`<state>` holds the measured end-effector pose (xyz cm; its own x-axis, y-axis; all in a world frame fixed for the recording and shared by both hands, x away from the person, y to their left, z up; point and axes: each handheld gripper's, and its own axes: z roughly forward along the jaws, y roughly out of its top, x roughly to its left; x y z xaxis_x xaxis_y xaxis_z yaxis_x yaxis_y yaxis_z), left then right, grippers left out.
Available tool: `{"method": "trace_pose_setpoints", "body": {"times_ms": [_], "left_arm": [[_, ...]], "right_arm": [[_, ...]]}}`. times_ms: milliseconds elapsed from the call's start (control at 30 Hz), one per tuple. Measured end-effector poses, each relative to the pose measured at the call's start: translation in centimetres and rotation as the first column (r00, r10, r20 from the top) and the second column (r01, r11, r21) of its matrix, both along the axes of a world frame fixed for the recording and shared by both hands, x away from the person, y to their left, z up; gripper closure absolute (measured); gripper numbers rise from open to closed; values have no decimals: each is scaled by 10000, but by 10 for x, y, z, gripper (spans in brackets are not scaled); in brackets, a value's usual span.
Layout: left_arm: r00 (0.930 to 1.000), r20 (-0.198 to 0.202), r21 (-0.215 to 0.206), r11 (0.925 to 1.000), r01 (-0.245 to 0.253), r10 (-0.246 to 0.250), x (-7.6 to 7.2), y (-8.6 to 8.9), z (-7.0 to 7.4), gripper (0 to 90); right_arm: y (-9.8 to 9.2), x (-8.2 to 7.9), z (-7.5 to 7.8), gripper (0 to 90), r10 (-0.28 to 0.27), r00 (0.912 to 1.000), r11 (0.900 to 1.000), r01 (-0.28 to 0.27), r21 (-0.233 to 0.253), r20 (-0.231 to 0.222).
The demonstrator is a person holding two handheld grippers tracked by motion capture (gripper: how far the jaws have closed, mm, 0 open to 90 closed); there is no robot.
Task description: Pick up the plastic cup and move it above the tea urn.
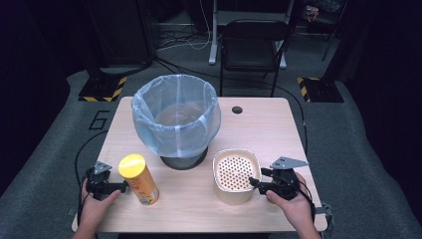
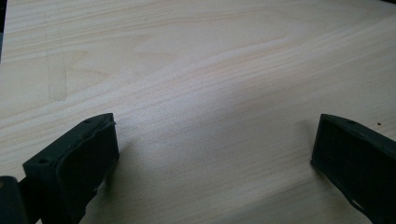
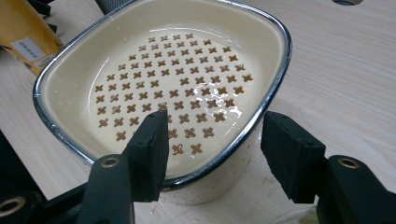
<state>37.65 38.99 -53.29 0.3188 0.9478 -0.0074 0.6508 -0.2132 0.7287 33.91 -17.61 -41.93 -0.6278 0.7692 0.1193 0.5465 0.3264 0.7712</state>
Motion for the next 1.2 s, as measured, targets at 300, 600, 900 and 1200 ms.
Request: {"method": "trace_pose_setpoints", "body": {"times_ms": [300, 600, 900, 1200], "left_arm": [[10000, 0, -2, 10000, -1, 1, 0, 0, 0, 3], [10000, 1, 0, 10000, -22, 22, 0, 0, 0, 3], [10000, 2, 7, 10000, -32, 32, 0, 0, 0, 3], [10000, -2, 0, 10000, -29, 29, 0, 0, 0, 3]], "right_arm": [[-23, -13, 13, 267, -1106, 9901, 9937, 1084, 296, 868], [-47, -25, -11, 151, -2537, 9629, 9644, 2591, -526, 913], [-37, -24, -37, 142, -2836, 9557, 9532, 2900, -858, 790], [-27, -20, -58, 145, -3206, 9436, 9310, 3299, -1560, 819]]}}
